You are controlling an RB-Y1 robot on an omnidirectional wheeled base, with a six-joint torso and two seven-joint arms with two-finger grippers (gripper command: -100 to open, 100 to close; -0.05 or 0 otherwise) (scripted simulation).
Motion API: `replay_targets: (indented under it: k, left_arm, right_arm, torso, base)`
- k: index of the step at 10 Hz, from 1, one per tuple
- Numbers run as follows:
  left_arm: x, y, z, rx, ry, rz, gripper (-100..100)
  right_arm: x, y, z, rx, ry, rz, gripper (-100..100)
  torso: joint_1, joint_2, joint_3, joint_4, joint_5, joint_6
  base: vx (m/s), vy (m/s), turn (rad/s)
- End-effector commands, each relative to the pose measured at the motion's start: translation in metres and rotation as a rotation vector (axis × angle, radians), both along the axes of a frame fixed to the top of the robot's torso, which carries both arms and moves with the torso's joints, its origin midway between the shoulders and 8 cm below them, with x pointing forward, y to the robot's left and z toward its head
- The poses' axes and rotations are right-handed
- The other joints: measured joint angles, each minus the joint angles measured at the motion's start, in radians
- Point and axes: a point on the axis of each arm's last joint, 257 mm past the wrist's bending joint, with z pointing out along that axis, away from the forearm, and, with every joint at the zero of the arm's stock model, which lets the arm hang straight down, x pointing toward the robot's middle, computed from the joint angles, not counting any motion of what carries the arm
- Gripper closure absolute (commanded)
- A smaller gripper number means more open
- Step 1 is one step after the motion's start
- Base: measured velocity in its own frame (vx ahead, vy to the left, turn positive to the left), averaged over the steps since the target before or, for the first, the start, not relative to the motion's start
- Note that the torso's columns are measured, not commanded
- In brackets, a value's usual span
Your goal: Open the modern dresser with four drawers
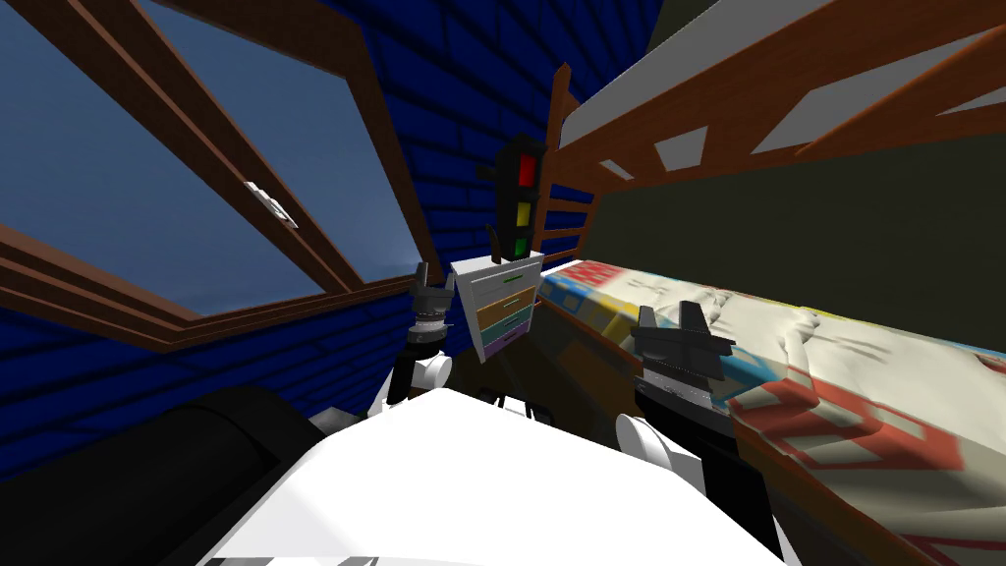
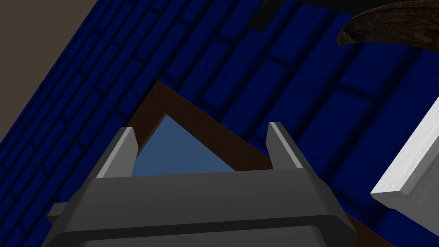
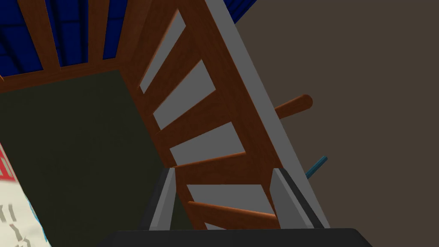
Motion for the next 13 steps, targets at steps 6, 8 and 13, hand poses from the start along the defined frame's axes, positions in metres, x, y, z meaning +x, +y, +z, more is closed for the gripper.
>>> replay_targets:
  k: [6, 8, 13]
  left_arm:
    - [0.034, -0.018, -0.031, 0.069, 0.109, -0.060, -100]
    - [0.045, -0.021, -0.042, 0.071, 0.143, -0.068, -100]
    - [0.087, -0.032, -0.088, 0.055, 0.280, -0.097, -100]
  right_arm:
    - [0.000, 0.000, 0.000, 0.000, 0.001, 0.000, 0]
    - [0.000, 0.000, 0.000, 0.000, 0.001, 0.000, 0]
    - [0.000, 0.000, 0.000, 0.000, 0.001, 0.000, 0]
  torso:
    - [0.000, 0.191, -0.391, 0.193, 0.000, 0.000]
    - [0.000, 0.195, -0.389, 0.194, 0.000, 0.000]
    - [0.000, 0.193, -0.390, 0.194, 0.000, 0.000]
  base:
    - [0.048, 0.015, -0.051]
    - [0.066, 0.028, -0.047]
    - [0.082, 0.035, -0.086]
